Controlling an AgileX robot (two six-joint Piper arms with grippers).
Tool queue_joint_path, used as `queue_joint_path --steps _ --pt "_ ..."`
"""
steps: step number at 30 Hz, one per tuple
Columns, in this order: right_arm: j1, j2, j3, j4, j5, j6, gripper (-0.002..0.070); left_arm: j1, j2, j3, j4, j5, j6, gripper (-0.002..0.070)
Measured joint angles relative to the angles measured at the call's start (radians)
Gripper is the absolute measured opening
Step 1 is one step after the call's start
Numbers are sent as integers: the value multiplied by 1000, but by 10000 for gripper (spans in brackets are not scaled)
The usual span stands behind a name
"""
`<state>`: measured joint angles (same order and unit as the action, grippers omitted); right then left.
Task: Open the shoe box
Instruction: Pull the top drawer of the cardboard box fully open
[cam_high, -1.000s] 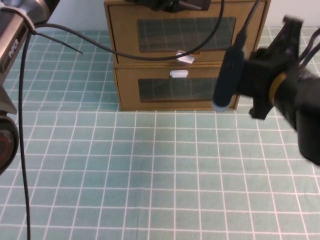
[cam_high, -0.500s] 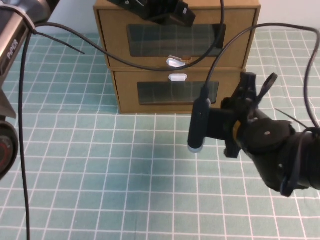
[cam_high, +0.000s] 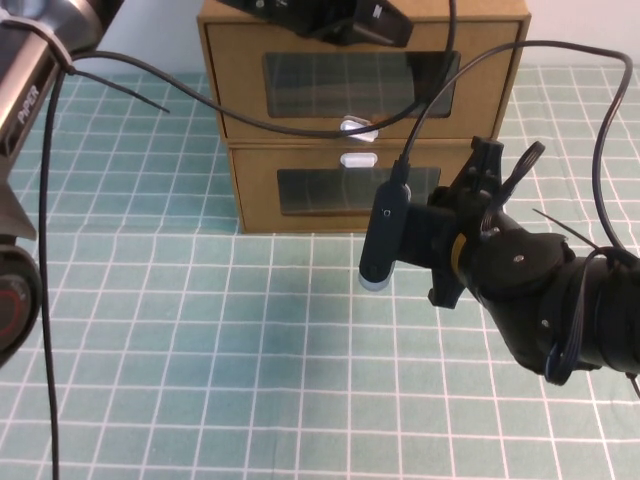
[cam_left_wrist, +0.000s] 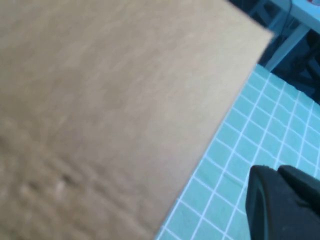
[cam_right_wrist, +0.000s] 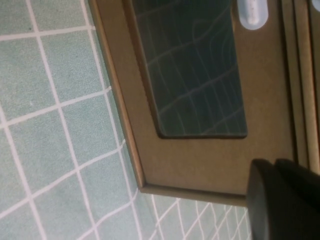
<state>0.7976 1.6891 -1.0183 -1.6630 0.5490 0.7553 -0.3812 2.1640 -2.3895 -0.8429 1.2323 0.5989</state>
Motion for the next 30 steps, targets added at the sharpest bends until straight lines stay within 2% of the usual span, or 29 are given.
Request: queue_joint_path --steps 6,8,13,16,25,27,30 --pt "0 0 0 0 2 0 -9 -3 -36 -84 19 18 8 -5" --pt "0 0 -2 0 2 0 -9 -4 -56 -116 70 20 8 -5" --pt "10 0 -33 0 2 4 -9 -6 -68 -135 303 -20 -25 -5" --pt "17 0 -64 0 -12 4 -9 -6 -19 -135 371 -46 -29 -5" --pt "19 8 -143 0 -99 53 2 -6 69 -148 320 -122 -32 -5" --pt "19 27 -157 0 -112 72 29 -6 73 -151 313 -124 -32 -5" --pt "19 76 -190 0 -96 80 106 -6 74 -151 311 -128 -32 -6"
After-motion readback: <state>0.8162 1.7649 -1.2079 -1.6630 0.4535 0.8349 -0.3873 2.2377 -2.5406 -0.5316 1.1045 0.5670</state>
